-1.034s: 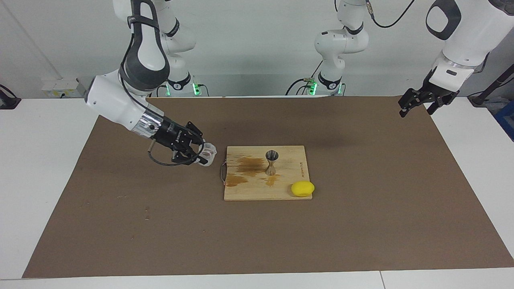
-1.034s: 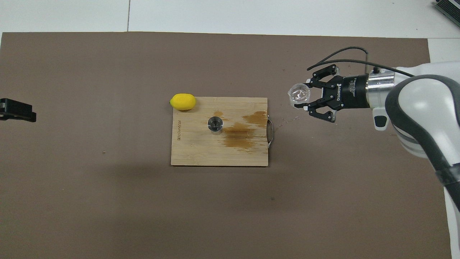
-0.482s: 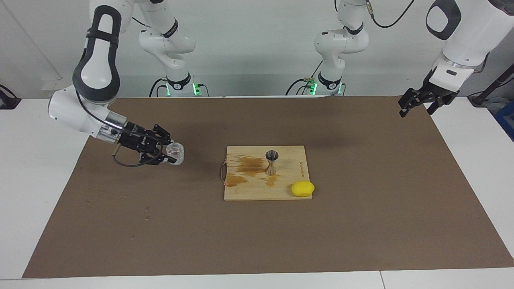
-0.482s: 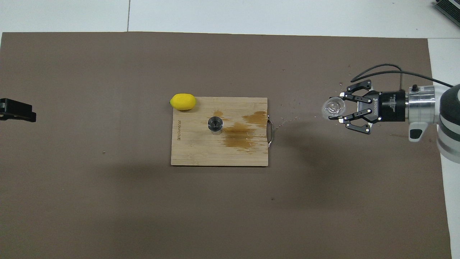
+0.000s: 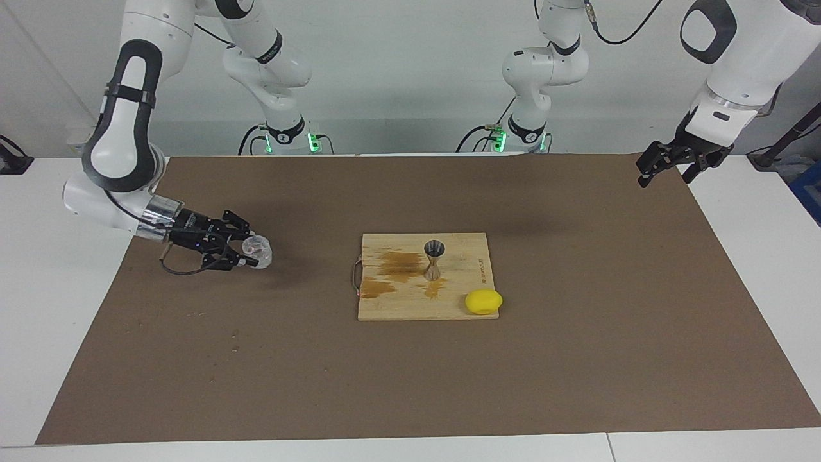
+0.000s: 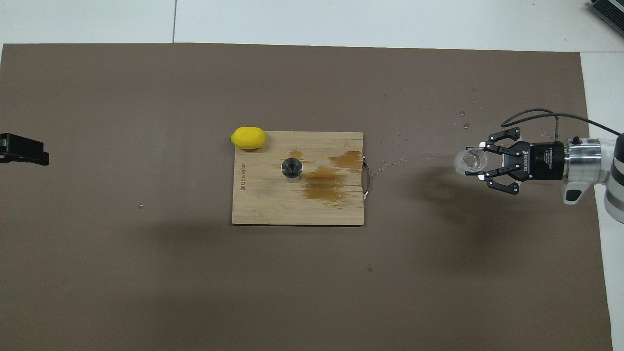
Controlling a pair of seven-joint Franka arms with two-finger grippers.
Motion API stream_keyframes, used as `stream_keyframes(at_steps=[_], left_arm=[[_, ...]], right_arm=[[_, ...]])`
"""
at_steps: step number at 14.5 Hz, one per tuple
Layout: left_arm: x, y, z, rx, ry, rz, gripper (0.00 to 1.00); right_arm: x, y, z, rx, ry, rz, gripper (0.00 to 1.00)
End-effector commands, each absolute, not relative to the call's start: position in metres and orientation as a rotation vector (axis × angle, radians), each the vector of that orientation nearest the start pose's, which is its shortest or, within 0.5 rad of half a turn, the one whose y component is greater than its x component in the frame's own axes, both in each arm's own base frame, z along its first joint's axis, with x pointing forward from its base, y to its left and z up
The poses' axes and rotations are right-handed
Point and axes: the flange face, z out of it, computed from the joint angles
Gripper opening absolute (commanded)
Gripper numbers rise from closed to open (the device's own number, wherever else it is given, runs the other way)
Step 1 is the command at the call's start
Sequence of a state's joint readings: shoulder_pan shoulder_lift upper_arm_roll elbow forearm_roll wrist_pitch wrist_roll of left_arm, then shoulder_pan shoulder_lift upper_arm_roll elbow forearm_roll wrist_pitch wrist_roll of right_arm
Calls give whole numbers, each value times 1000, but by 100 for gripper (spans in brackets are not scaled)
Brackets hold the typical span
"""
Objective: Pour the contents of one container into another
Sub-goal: 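Lower the glass cup onto the table with the right gripper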
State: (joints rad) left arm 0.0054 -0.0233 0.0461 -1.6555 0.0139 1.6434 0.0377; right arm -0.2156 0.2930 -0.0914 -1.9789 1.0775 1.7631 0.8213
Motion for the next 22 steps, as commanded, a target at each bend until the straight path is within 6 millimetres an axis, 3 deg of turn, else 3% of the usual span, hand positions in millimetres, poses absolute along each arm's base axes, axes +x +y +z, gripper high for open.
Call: stream_keyframes(at_steps=[1,3,8,13,16,22], left_arm=[[551,29,610,-3122,-39,-37,100],[551,29,610,-3122,-41,-37,100],[551,29,610,-3122,-41,-37,100],[551,29,610,-3122,-41,-37,100],[551,29,610,-3122,-41,-37,100],[551,30,609,-3122,-44,-35,100]], right_arm=[[570,-100,292,-1501,1556,831,0],[571,-100,272,-1503,1522,822,0],[568,-103,247,-1543,1471,797,0],[564,-122,243,-1515,1516,757,0],[564,-119,242,-1510,1516,762,0],[570,-91,238,-1463,1490,788,0]])
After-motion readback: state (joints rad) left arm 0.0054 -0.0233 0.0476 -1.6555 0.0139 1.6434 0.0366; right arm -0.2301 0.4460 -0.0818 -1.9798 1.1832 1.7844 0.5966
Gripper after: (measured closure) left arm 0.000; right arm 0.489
